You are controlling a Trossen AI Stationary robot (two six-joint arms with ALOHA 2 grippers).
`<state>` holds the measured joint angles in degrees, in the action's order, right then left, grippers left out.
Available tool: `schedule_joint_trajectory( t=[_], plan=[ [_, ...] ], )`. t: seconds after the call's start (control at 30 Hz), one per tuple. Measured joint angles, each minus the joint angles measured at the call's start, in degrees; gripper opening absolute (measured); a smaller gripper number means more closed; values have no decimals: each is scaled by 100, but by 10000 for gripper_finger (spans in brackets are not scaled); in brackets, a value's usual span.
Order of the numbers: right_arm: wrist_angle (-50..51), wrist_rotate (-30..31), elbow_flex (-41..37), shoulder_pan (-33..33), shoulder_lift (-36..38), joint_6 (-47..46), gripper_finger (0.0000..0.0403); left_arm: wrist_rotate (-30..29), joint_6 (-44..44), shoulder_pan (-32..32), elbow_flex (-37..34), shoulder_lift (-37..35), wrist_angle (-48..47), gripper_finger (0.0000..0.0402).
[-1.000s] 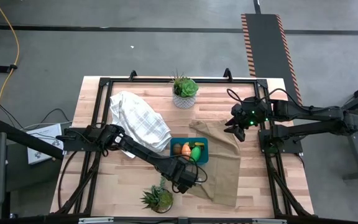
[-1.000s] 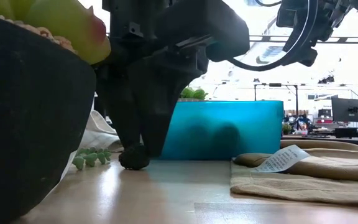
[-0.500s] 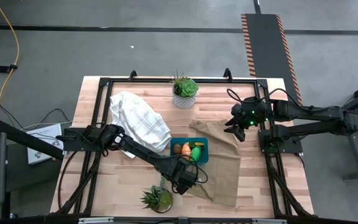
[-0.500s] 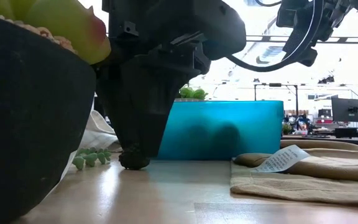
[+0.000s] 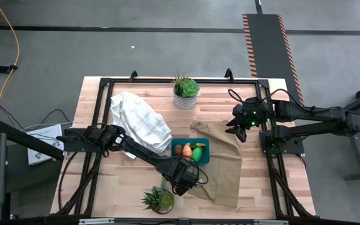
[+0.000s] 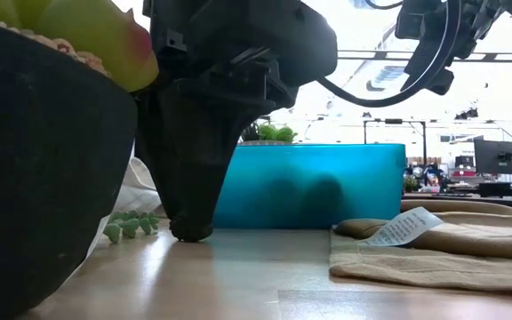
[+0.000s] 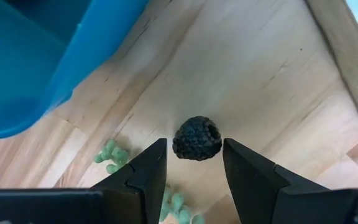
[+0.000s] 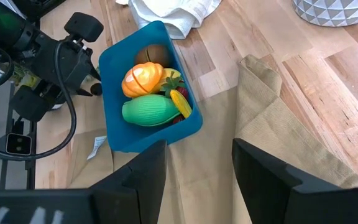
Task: Pick and placing Produce into tupperware
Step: Put the blackberry into the blue bin
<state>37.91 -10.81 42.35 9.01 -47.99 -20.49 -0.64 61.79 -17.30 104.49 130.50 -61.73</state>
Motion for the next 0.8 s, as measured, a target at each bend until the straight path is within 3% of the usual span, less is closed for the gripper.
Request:
schedule_joint_trajectory(
  t=[0.8],
  plan=[
    [0,-1,0,0,0,0,174,-25,17,0,0,0,159,145]
  ],
)
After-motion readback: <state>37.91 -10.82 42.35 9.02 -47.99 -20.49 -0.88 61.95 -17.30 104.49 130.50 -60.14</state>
